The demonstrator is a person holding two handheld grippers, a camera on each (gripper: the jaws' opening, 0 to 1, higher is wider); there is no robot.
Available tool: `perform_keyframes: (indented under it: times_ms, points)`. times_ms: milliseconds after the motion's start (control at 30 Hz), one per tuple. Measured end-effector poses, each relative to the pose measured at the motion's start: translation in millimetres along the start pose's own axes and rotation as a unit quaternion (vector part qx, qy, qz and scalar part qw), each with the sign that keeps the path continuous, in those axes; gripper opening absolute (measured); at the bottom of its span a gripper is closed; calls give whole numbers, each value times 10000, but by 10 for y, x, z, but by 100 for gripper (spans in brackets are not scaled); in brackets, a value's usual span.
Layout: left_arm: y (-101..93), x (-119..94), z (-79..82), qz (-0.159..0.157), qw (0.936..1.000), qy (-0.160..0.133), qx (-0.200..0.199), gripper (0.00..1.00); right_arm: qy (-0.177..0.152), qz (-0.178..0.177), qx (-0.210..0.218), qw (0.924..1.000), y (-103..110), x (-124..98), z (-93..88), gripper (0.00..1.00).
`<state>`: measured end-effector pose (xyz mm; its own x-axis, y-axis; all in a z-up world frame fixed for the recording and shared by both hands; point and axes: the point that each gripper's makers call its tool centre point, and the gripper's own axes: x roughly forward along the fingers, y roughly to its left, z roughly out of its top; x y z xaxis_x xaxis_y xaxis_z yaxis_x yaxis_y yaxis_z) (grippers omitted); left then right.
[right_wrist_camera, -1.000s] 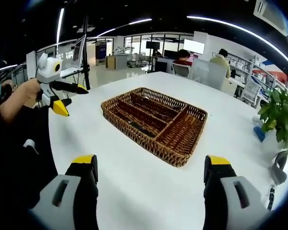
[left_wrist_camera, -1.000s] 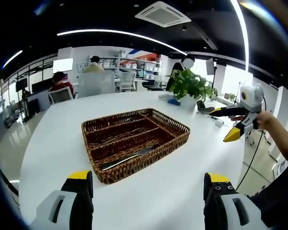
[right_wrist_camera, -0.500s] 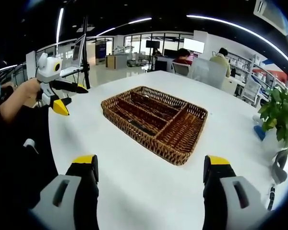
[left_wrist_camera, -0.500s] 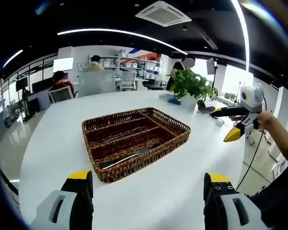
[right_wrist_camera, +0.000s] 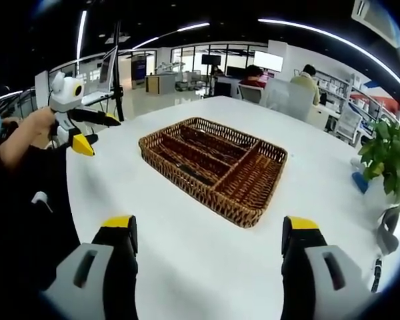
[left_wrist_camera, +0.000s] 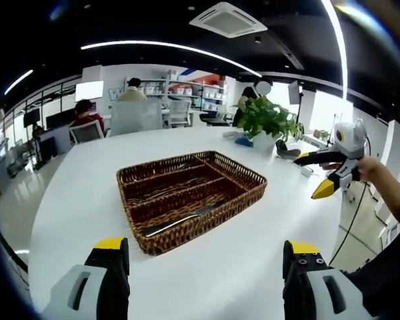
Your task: Arrange the knives, forks, and spoons in their matching storage slots by inserting each utensil handle-first until every utensil is classified and aligned in the correct compartment
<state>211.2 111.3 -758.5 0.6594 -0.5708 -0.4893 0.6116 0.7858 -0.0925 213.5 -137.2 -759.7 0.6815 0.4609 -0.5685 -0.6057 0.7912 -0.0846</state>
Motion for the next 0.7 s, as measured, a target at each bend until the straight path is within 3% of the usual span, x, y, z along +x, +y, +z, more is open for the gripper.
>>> perform_keyframes:
  times_ms: [67,233,700]
  points:
    - [-13,-13,43,-25,9999,-154,-45,100,-49,28,-2,10000,23,-7,39,91]
    - [-46,33,-54,-57,10000,55,4,100,-90,8,-3,10000,29,-5,51,91]
    - [-104,65,-62,-135,9999,7,-51,100,-90,-30,52,9999,13,-44,15,91]
